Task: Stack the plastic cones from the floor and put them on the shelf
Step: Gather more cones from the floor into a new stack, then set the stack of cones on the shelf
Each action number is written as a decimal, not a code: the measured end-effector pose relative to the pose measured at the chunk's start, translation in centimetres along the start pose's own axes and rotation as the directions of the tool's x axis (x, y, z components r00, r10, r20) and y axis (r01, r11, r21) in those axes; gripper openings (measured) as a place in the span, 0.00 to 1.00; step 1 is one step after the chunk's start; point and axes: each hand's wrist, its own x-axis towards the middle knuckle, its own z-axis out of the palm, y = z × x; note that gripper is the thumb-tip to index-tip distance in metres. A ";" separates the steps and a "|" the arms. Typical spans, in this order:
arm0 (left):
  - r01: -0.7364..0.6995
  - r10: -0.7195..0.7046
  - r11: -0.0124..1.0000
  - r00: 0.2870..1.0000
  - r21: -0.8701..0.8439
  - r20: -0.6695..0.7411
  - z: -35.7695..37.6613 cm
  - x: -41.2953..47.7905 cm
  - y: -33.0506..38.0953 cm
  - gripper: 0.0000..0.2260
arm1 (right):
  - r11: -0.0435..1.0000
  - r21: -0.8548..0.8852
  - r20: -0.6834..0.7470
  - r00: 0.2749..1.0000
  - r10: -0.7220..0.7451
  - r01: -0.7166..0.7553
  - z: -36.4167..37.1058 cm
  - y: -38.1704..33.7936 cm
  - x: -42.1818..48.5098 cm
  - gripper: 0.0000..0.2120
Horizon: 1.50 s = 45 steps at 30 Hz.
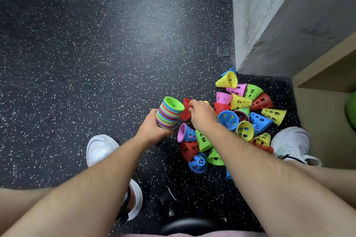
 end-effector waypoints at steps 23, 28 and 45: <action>-0.124 0.124 0.992 0.992 -0.034 -0.022 1.0 0.7 8.5 0.25 | 0.875 0.449 -0.149 0.981 -0.124 0.179 -9.1 -0.8 -3.4 0.29; -0.392 0.394 0.893 0.918 -0.221 -0.034 2.5 0.9 20.0 0.33 | 0.937 0.280 -0.299 0.947 -0.122 0.209 -19.9 2.6 -4.2 0.41; -0.682 0.871 0.485 0.434 -0.548 0.231 0.7 -15.3 57.3 0.38 | 0.991 0.128 -0.888 0.448 0.100 0.032 -54.7 6.2 -20.6 0.27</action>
